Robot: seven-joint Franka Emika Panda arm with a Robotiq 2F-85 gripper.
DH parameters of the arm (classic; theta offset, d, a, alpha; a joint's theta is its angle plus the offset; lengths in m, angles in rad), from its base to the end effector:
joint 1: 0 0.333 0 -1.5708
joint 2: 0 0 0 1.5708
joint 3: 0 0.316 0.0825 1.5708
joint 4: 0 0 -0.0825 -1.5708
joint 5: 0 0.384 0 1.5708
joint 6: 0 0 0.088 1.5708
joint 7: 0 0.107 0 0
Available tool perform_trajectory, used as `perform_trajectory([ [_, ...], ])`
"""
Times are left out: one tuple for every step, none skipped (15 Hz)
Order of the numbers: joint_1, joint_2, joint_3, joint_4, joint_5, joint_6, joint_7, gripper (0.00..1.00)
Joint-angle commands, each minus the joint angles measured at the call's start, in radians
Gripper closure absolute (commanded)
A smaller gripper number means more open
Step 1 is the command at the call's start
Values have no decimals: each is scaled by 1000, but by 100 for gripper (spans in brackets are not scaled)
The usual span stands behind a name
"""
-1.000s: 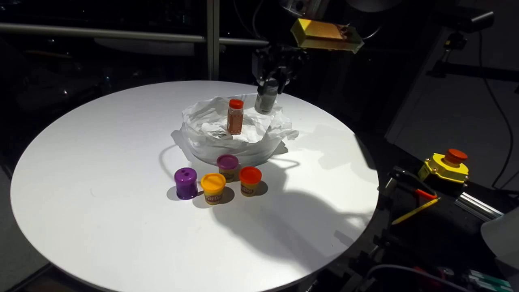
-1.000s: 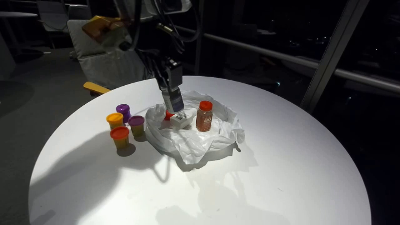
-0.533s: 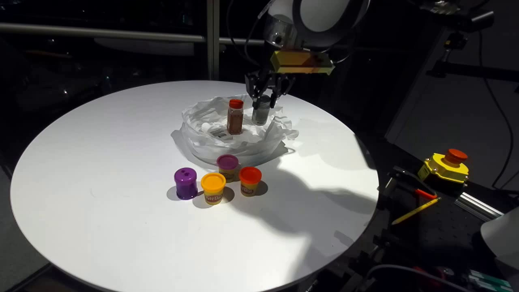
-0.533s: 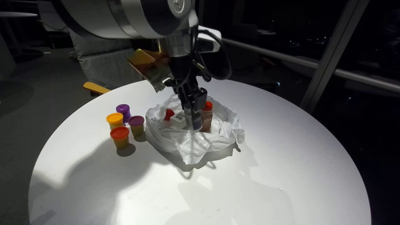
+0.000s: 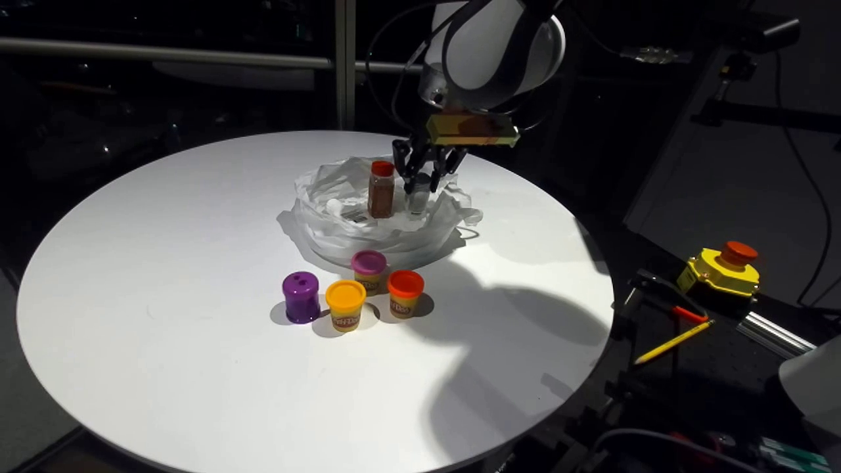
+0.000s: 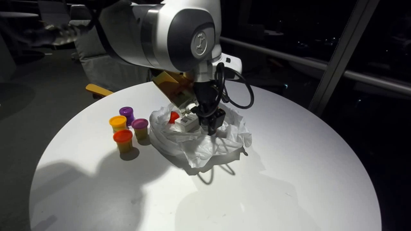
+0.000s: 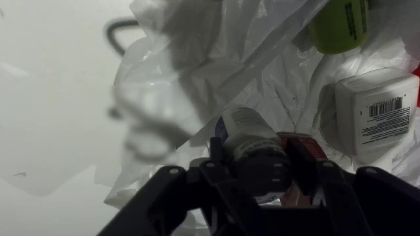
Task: Pick up the objects from the table and put them on the plastic
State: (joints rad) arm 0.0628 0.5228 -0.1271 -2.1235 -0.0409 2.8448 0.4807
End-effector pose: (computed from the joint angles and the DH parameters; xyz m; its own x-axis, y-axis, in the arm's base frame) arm 0.5912 -0.0355 0.1816 0.8639 -0.4562 0.2133 -0.4634 -0.8860 -0.0179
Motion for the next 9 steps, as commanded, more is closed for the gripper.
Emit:
perform_trajectory([
  [-1,-21,-3,-10,53,40,-55,19],
  [5,-51,-5,-34,60,44,-54,10],
  [17,-78,-13,-55,63,43,-46,3],
  [51,-112,-43,-85,47,54,-14,0],
  [84,-159,-67,-118,31,33,11,0],
  [107,-198,-81,-148,23,30,28,0],
  [142,-242,-98,-181,2,15,45,0],
  [167,-279,-102,-207,-18,0,53,0],
  [185,-319,-96,-235,-35,-16,63,0],
])
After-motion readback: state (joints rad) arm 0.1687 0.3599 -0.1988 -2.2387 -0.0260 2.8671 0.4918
